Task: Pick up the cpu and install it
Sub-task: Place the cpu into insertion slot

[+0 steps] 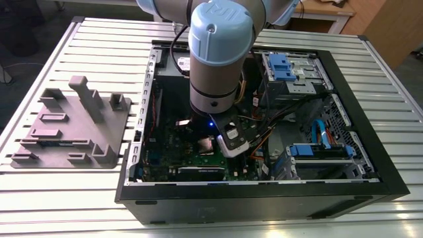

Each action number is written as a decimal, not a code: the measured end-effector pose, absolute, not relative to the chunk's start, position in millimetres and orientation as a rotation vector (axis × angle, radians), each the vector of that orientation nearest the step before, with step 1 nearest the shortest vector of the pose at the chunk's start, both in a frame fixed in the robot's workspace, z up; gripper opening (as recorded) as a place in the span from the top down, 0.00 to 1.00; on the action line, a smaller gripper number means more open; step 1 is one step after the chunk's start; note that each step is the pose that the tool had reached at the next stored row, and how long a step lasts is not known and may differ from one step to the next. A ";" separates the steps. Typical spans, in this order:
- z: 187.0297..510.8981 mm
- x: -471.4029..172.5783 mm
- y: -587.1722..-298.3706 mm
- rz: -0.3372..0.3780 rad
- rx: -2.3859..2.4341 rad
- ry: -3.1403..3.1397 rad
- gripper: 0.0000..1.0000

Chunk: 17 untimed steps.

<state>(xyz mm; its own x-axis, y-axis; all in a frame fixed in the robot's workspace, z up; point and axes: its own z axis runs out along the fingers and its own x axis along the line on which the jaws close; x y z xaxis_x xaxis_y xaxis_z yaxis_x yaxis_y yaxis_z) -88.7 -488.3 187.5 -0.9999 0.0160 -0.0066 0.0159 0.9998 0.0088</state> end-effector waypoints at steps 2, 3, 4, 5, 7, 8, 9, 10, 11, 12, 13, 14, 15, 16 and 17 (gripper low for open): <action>187.7 -88.7 -488.3 0.014 0.025 3.135 0.49; 188.1 -88.7 -488.3 0.014 0.025 3.135 0.49; 188.8 -88.7 -488.3 0.015 0.025 3.134 0.49; 189.8 -88.6 -488.3 0.015 0.025 3.134 0.49; 192.2 -88.7 -488.3 0.014 0.025 3.135 0.49; 193.0 -88.7 -488.3 0.014 0.025 3.135 0.49; 193.7 -88.7 -488.3 0.014 0.025 3.135 0.49; 194.5 -88.6 -488.3 0.014 0.025 3.135 0.49; 195.1 -88.6 -488.3 0.014 0.025 3.135 0.49; 195.8 -88.7 -488.3 0.014 0.025 3.135 0.49; 195.9 -88.6 -488.3 0.014 0.025 3.135 0.49; 195.8 -88.6 -488.3 0.014 0.024 3.135 0.49; 195.5 -88.6 -488.3 0.014 0.021 3.135 0.49; 194.8 -88.6 -488.3 0.014 0.014 3.135 0.49; 193.8 -88.6 -488.4 0.014 0.003 3.135 0.49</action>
<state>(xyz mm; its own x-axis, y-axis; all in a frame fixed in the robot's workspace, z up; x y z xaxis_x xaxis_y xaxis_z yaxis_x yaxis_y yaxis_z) -88.6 -488.4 193.8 -1.0000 0.0017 -0.0066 0.0016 1.0000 0.0089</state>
